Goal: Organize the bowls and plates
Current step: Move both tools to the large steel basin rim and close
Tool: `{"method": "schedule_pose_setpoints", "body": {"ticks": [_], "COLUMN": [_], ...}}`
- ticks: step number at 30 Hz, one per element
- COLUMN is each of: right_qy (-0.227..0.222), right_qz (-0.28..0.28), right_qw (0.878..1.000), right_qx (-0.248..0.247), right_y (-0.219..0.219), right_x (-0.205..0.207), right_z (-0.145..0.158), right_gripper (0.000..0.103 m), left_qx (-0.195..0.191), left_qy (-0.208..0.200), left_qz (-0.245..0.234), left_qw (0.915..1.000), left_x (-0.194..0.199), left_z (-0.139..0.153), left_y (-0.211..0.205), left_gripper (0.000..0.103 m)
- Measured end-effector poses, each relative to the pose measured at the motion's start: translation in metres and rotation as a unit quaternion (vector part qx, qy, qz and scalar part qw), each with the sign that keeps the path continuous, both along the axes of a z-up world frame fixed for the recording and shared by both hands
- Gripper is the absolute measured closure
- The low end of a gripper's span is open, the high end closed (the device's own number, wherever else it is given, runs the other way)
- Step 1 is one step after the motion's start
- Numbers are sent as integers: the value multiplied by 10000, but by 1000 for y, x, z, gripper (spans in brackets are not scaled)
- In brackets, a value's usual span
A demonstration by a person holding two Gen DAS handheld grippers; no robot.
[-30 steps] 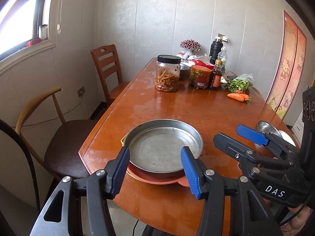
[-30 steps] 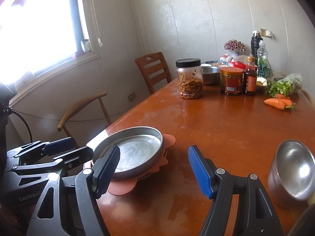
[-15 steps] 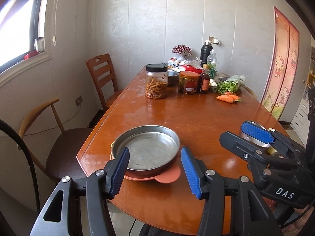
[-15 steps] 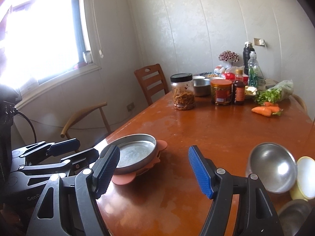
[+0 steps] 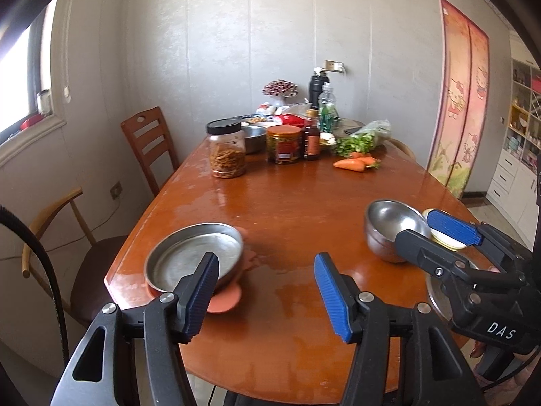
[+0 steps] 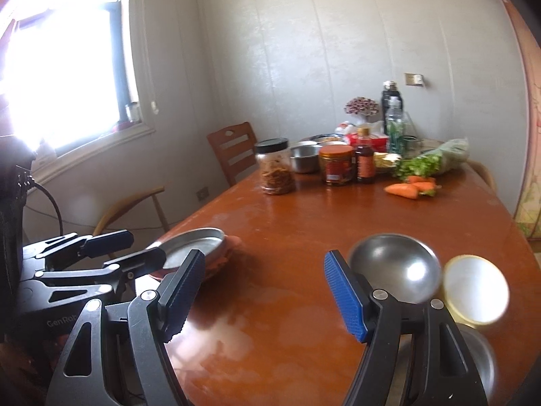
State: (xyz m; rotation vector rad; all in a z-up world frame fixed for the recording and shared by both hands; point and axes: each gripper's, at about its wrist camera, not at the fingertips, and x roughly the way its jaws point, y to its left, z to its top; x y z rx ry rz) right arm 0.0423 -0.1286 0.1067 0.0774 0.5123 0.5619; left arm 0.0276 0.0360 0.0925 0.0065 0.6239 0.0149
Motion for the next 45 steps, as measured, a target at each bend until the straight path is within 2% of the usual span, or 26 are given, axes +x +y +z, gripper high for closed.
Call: {"method": "schedule_pose_setpoints", "body": {"ticks": [15,24,37,41,45], "right_qy": [90,469,1112,1163,1197], "right_qz": [-1056,-1738,-1480,-1290,-1134], "right_qw": [9944,9837,9823,9836,9848], "right_qx": [40,8,-274,-482,-552], "right_y": [-116,-182,-188,-179,-173], "right_x": [-20,-21,-21,-19,-19], "right_z": [-11,-40,-82,-91,-97], "right_gripper": [28,28,28,28,33], "left_qx": [1,-126,-335,-410,-467], "left_qy": [345,660,1264,1360,1471], "left_qz": [-739,-1095,-1569,-1650,-1756], "left_qw": [9967,9917,9789,9760,9723], "left_x": [17,28,46,49,52], "left_z": [-20,-39,-79,-87,-95], "left_y": [-83,-120,-169,-176,-182], "left_gripper": [42,42,42,42,42]}}
